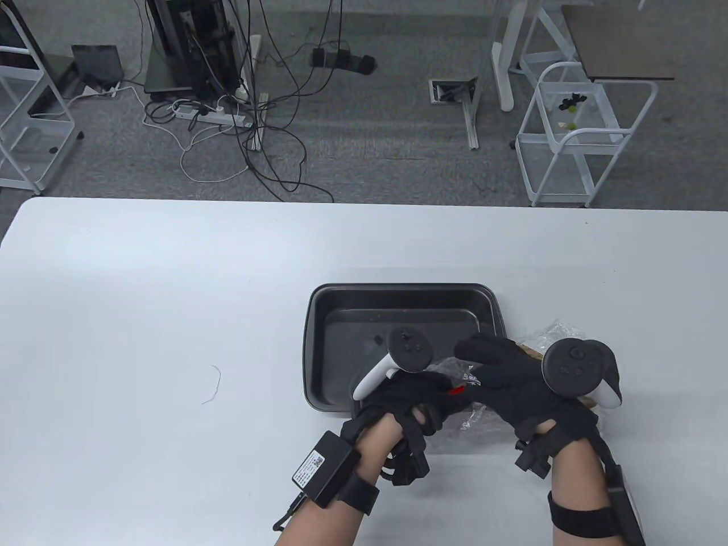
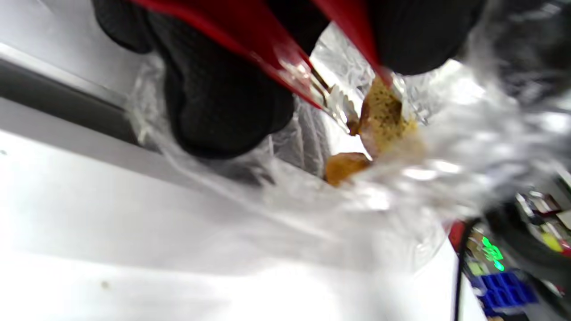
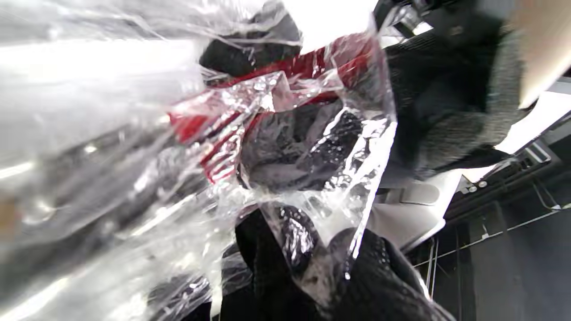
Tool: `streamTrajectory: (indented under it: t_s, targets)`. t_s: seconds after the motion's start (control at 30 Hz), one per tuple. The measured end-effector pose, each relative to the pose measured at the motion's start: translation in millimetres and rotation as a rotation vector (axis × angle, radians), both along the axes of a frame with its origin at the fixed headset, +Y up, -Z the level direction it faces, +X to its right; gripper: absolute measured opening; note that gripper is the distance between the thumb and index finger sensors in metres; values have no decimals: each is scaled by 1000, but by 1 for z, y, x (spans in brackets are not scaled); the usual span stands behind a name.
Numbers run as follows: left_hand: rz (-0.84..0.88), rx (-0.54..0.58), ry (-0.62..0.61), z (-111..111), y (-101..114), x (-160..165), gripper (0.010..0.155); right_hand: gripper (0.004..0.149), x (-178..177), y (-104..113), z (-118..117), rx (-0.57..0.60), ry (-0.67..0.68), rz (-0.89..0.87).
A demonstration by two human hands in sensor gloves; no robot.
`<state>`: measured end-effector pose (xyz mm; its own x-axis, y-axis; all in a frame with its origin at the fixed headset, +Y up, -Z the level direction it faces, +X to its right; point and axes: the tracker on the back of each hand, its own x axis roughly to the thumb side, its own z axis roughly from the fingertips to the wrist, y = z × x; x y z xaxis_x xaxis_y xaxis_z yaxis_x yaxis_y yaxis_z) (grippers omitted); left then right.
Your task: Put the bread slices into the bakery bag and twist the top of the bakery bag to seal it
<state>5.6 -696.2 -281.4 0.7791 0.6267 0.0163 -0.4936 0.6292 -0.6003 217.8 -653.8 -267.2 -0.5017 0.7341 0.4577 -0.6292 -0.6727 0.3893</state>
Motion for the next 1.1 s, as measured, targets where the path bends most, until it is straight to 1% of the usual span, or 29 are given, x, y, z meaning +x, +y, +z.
streamTrajectory:
  t_s: [0.07, 0.17, 0.27, 0.3, 0.33, 0.4, 0.53, 0.7, 0.77, 0.9, 1.1]
  targets:
    - [-2, 7, -18, 1, -1, 0, 71, 45, -1, -2, -1, -8, 10, -20]
    - [47, -43, -94, 3, -6, 6, 74, 45, -6, -7, -4, -45, 43, -51]
    - [-23, -99, -178, 6, -11, 11, 78, 45, -6, -8, -3, -53, 42, -20]
    - [-10, -103, -187, 7, -11, 11, 79, 45, -6, -7, -3, -58, 32, 5]
    - [-3, -99, -165, 8, -10, 11, 79, 45, -4, -7, -2, -62, 20, 19]
    - [-26, -52, -138, 10, -5, 9, 80, 44, -2, -6, -2, -48, -5, 29]
    - [-107, 32, -147, 15, 12, 3, 80, 44, 3, -7, -4, -44, -54, 81]
    - [-218, 122, -140, 25, 25, -7, 81, 43, 4, -9, -5, -37, -85, 102]
    - [-217, 146, -130, 29, 28, -11, 81, 43, 4, -8, -5, -33, -92, 106]
    - [-213, 154, -123, 36, 31, -23, 81, 43, 5, -6, -4, -20, -109, 107]
    - [-211, 202, -140, 47, 35, -44, 81, 43, 10, -5, -4, -1, -165, 128]
